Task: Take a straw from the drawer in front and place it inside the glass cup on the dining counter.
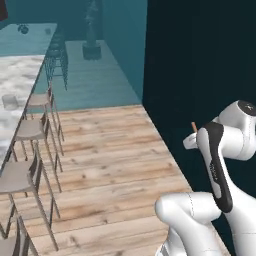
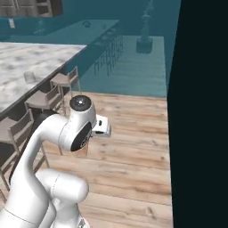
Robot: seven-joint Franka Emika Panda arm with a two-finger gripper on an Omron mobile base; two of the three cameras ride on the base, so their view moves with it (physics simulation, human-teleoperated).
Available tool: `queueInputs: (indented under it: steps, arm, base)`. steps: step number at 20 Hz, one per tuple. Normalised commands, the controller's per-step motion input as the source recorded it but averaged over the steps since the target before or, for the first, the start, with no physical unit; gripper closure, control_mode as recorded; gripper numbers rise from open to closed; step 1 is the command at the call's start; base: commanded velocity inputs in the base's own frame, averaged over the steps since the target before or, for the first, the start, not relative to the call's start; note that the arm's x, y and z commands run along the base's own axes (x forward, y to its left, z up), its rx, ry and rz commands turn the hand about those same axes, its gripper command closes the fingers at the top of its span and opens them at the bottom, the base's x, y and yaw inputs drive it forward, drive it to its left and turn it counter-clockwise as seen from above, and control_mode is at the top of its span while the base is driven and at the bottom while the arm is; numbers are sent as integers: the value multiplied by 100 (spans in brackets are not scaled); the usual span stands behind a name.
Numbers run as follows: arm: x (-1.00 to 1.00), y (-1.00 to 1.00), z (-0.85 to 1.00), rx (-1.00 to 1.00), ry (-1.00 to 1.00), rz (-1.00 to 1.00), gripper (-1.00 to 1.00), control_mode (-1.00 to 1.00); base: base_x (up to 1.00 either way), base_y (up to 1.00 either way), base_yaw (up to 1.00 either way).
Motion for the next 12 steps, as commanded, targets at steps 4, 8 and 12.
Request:
queueInputs:
  steps: [4,8,12]
  arm:
    - [0,0,0,0,0,0,100,100]
    - [0,0,0,0,0,0,100,100]
    - [0,0,0,0,0,0,100,100]
  base:
    - [100,-39,46]
    - [100,-41,47]
    - [100,-37,49]
